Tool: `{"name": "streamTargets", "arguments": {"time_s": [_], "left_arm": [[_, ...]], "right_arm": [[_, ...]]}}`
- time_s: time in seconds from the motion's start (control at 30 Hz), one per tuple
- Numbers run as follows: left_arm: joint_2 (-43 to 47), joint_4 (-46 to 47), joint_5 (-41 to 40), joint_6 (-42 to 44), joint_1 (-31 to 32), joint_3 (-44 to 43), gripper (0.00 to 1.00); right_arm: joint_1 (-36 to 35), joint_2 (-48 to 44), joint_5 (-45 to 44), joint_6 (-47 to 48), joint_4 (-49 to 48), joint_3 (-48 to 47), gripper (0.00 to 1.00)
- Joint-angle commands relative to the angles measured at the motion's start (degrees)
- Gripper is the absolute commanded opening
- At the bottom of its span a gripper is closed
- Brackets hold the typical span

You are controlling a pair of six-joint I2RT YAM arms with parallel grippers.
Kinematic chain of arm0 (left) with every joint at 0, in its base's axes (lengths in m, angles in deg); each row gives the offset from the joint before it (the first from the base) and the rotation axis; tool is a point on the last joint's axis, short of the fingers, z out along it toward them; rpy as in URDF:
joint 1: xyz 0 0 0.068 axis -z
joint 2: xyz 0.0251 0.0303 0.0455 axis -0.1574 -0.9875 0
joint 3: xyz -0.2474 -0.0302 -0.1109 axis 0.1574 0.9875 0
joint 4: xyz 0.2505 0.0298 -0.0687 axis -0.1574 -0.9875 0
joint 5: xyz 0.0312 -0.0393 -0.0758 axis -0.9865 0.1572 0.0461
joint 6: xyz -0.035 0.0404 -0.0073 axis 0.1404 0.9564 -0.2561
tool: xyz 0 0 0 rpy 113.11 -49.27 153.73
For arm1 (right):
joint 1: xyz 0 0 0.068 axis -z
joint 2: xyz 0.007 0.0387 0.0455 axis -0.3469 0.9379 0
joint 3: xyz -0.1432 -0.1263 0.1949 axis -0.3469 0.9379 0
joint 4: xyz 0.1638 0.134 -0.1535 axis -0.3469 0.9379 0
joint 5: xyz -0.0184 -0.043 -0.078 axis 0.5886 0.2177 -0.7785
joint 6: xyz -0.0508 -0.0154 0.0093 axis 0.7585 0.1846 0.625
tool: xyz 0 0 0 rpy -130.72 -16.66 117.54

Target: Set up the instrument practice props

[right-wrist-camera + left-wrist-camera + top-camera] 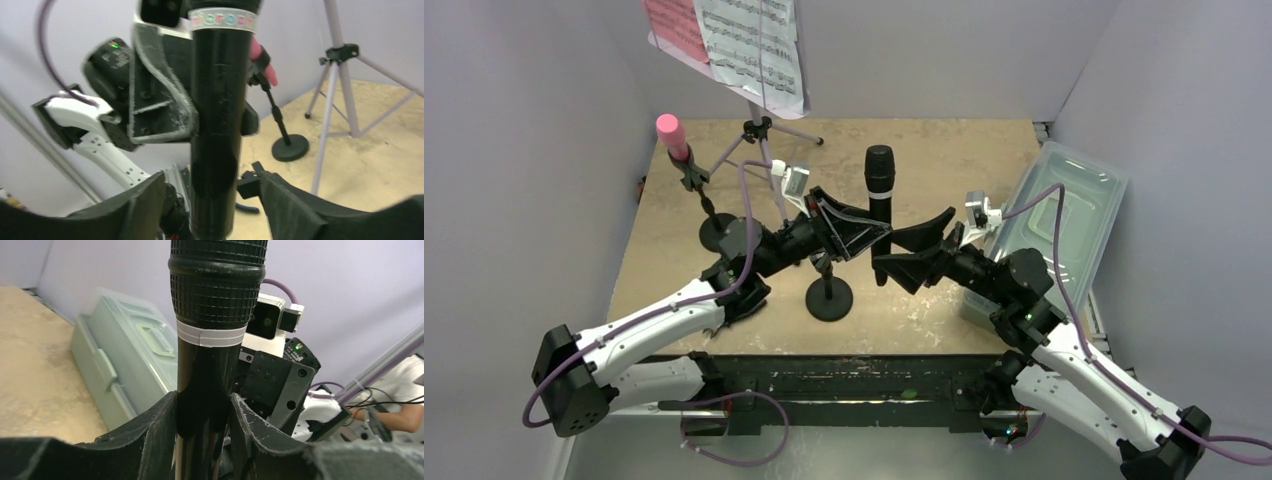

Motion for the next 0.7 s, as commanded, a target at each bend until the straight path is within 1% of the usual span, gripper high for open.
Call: {"name": "streamTargets", "arguments": {"time_s": [0.0, 0.07, 0.1, 0.17, 0.2, 0.27, 0.37, 0.47, 0.53, 0.67], "left_arm": [[6.03, -14.31, -1.96, 13.10, 0.04, -7.29, 0.05], [6.81, -20.00, -0.14, 16.43, -0.01, -10.16, 0.02], [6.74, -22.25, 0.85, 18.01, 0.06, -11.48, 0.00], [6.01, -27.12, 3.28, 20.64, 0.00, -14.47, 0.00], [5.39, -28.95, 4.55, 21.70, 0.03, -15.80, 0.00], [3.74, -32.30, 7.34, 23.28, 0.01, -18.19, 0.00], [1.44, -35.51, 10.66, 24.43, -0.01, -20.99, 0.00], [0.40, -35.06, 12.87, 23.67, 0.00, -21.46, 0.00], [-0.07, -34.16, 14.72, 22.90, 0.02, -21.22, 0.00], [-0.60, -34.11, 17.15, 22.44, 0.05, -21.21, 0.00]], "right_arm": [[-0.20, -1.29, -6.93, 6.27, 11.93, -6.42, 0.80], [-0.24, -1.42, -11.02, 7.29, 17.80, -9.48, 0.85], [-0.24, -1.28, -12.67, 6.31, 20.46, -11.25, 0.86], [-0.24, -0.59, -17.00, 4.17, 26.22, -16.06, 0.92], [-0.22, 0.05, -17.32, 3.59, 28.06, -18.34, 0.94], [-0.24, 1.43, -14.38, 3.09, 29.07, -22.98, 0.94], [-0.24, 2.84, -8.11, 1.47, 26.45, -27.90, 0.99], [-0.23, 5.75, -3.83, 0.54, 26.66, -33.07, 0.99], [-0.22, 8.31, -2.51, 0.26, 28.19, -36.23, 0.99], [-0.23, 11.35, -0.07, -0.41, 27.38, -38.04, 0.97]]}}
